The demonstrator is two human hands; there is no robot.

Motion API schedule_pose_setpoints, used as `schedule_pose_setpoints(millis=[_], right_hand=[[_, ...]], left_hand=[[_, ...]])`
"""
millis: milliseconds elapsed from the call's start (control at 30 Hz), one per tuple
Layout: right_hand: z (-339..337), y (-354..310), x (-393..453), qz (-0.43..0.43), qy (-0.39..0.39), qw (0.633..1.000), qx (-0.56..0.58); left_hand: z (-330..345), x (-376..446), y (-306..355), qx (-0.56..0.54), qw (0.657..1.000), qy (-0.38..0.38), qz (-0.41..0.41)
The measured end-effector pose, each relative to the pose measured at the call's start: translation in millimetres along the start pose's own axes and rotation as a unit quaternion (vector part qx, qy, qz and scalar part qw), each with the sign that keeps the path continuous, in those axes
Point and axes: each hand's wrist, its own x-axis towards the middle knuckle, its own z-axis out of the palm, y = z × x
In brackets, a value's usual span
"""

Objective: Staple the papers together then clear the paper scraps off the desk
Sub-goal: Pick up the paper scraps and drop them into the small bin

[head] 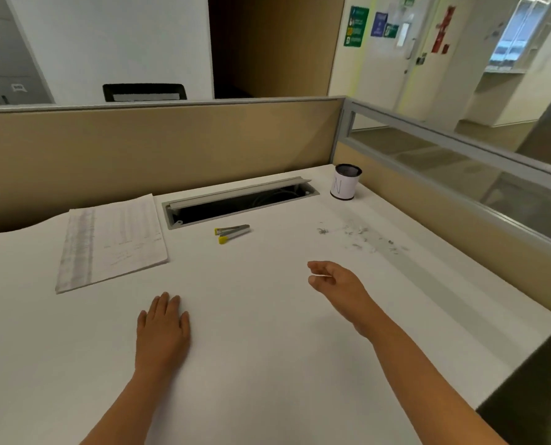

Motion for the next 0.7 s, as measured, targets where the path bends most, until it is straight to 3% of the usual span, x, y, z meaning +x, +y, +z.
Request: schedule_pose_setpoints(millis=[233,367,700], right_hand=[[-30.5,19.7,-32.1,0.041,0.049,0.997,0.048],[-46.8,28.1,-32.1,0.047,0.048,0.997,0.044],[-137.8,82.5,18.4,0.058,0.035,0.998,0.009]], left_hand=[[2.2,-5.2,0.9,0.027,1.000,0.003,0.005],[6.2,-11.1,20.5,0.010,0.999,0.042,-0.004],[67.1,-5.4,207.8,-0.066,0.992,0.014,0.111]])
